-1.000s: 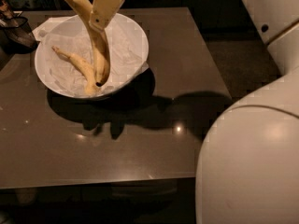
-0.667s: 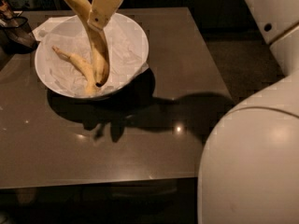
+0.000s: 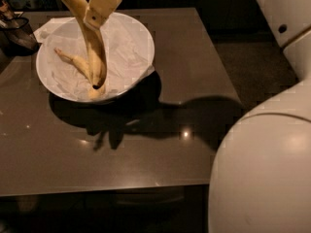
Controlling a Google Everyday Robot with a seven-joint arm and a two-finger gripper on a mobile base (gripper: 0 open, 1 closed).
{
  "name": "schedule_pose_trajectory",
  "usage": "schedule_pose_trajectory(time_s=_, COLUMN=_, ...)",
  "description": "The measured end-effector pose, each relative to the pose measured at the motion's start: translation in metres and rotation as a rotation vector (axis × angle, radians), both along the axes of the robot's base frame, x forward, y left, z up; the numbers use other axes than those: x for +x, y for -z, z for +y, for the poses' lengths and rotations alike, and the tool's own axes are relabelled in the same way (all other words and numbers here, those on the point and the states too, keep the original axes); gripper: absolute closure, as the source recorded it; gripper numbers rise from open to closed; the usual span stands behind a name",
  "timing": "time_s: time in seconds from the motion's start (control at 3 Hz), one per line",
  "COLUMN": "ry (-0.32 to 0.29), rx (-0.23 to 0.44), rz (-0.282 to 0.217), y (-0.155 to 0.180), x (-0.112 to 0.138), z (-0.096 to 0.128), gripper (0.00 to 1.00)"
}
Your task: Pick banana from white bowl
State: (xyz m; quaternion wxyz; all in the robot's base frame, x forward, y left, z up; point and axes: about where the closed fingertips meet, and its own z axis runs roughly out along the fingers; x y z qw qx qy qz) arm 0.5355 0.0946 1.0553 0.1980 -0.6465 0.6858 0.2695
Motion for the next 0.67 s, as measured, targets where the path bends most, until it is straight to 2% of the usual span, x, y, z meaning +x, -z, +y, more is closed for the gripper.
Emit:
schedule_pose_trajectory(time_s=0.33, ry=0.008, rx=0.009, rz=0.001, y=0.0, x=0.001, z=0.008, gripper=1.0)
schedule_pose_trajectory(time_s=0.67, ry=-0.012, rx=0.013, rz=0.034, y=-0.002, x=-0.014, z=0.019, gripper=1.0)
